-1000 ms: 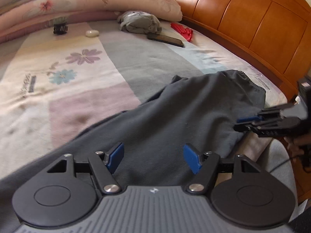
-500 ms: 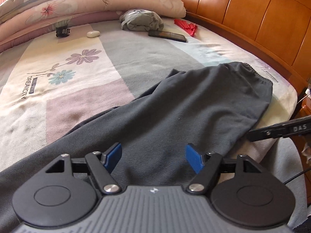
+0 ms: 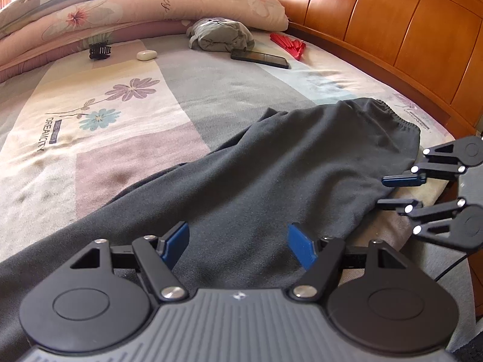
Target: Fold clothes
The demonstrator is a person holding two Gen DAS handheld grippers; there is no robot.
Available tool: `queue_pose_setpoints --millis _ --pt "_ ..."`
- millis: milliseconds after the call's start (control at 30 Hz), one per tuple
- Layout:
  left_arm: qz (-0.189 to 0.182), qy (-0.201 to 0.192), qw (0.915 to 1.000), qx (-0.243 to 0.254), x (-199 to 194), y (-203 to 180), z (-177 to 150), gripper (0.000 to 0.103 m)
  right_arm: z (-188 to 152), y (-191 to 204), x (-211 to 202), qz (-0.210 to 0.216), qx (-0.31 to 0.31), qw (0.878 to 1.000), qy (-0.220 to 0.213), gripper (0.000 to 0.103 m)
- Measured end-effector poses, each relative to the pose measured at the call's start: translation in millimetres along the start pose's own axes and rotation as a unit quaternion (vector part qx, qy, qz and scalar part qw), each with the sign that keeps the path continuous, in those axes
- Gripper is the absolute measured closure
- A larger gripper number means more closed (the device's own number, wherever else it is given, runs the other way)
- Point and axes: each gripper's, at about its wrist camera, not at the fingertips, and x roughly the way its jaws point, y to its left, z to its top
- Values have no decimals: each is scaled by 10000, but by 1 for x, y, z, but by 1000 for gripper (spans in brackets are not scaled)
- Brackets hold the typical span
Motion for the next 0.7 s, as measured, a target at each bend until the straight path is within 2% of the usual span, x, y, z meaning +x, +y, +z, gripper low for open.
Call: queue_pose_setpoints --millis 67,267,400,600,633,667,700 --pt "7 -8 10000 -9 -2 0 0 30 1 13 3 -160 -608 9980 3 75" --pt "24 -43 10000 -46 -4 2 2 30 12 43 6 -479 -1764 9829 -234 75" --pt "37 -53 10000 -21 -7 3 0 30 -2 50 8 -807 -2340 9684 -300 75" --pt "58 -24 9999 -97 -7 7 -2 29 -10 52 9 -849 -2668 9597 -262 77" --pt "57 -22 9999 -103 -7 7 -2 29 -12 52 9 -853 -2719 9582 -255 81" --pt "53 -25 9999 -90 -7 6 -2 29 -13 53 10 -857 -2770 9567 -248 95" --pt "53 -29 10000 -61 -8 5 -2 29 -14 53 10 -861 -2821 9552 -241 98"
